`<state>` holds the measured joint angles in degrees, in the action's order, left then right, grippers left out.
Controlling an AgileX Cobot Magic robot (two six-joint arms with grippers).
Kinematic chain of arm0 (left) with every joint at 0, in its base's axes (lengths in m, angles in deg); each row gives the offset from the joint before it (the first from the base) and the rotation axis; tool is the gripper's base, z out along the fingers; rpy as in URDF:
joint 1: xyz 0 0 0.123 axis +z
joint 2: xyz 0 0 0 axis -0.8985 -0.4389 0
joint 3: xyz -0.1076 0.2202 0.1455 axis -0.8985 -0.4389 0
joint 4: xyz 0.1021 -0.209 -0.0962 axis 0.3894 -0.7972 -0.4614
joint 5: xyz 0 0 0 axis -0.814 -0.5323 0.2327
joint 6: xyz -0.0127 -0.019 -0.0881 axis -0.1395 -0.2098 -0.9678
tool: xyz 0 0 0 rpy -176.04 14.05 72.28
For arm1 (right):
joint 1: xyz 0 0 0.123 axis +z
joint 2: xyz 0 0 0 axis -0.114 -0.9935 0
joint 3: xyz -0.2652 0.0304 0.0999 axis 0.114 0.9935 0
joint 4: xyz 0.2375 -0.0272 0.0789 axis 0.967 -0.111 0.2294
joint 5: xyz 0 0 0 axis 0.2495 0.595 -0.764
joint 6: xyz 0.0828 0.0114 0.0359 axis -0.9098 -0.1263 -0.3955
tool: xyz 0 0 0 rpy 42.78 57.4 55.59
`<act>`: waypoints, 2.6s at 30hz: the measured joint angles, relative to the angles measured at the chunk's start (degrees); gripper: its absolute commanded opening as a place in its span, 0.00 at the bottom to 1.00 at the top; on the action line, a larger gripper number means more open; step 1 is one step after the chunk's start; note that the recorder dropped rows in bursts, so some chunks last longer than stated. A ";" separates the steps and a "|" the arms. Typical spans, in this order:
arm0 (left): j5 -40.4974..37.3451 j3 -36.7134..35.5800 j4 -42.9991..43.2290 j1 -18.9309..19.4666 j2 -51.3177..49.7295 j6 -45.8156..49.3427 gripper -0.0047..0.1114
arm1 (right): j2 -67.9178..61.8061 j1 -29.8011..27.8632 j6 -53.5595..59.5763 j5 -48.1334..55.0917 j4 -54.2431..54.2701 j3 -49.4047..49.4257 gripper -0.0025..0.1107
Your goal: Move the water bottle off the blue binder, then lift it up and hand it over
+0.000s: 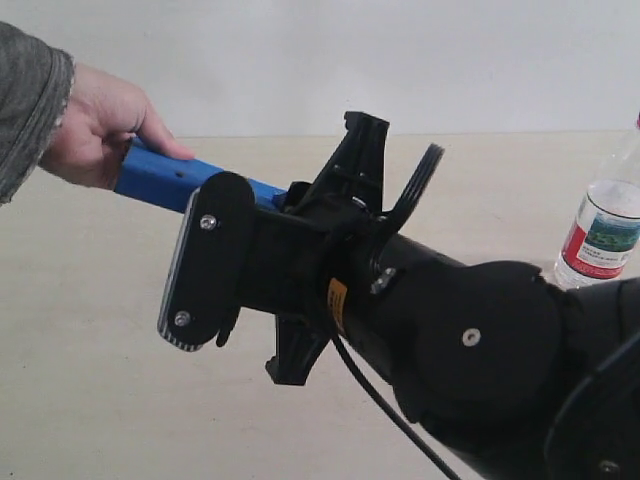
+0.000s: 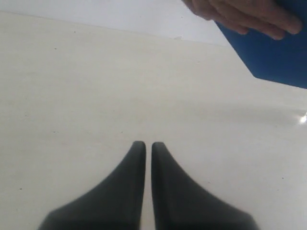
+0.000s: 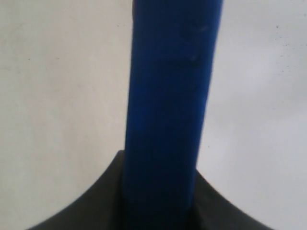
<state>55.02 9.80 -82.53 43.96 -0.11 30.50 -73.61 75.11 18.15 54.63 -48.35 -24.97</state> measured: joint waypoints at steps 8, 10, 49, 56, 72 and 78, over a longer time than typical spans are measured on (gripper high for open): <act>0.00 0.00 0.00 0.00 0.00 0.00 0.08 | 0.35 0.00 -6.49 1.87 -1.21 -0.23 0.02; 0.00 0.00 0.00 0.00 0.00 0.00 0.08 | 0.35 0.00 -9.31 3.00 -1.48 -0.23 0.02; 0.33 0.00 0.86 0.00 0.00 0.65 0.08 | 50.48 0.00 18.80 28.60 35.70 -0.05 0.22; 0.33 0.00 0.86 0.00 0.00 0.65 0.08 | 67.55 0.00 37.46 31.79 56.17 0.52 0.02; -7.06 0.00 -1.87 0.00 0.00 -4.45 0.08 | 86.04 0.00 46.57 32.50 54.02 22.39 0.02; -11.94 -0.02 -2.00 11.74 5.39 -4.57 0.08 | 86.04 0.00 41.86 32.54 53.74 29.26 0.02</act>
<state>43.09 9.78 -84.53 55.69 5.28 25.93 12.43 75.11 60.01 87.17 5.39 4.30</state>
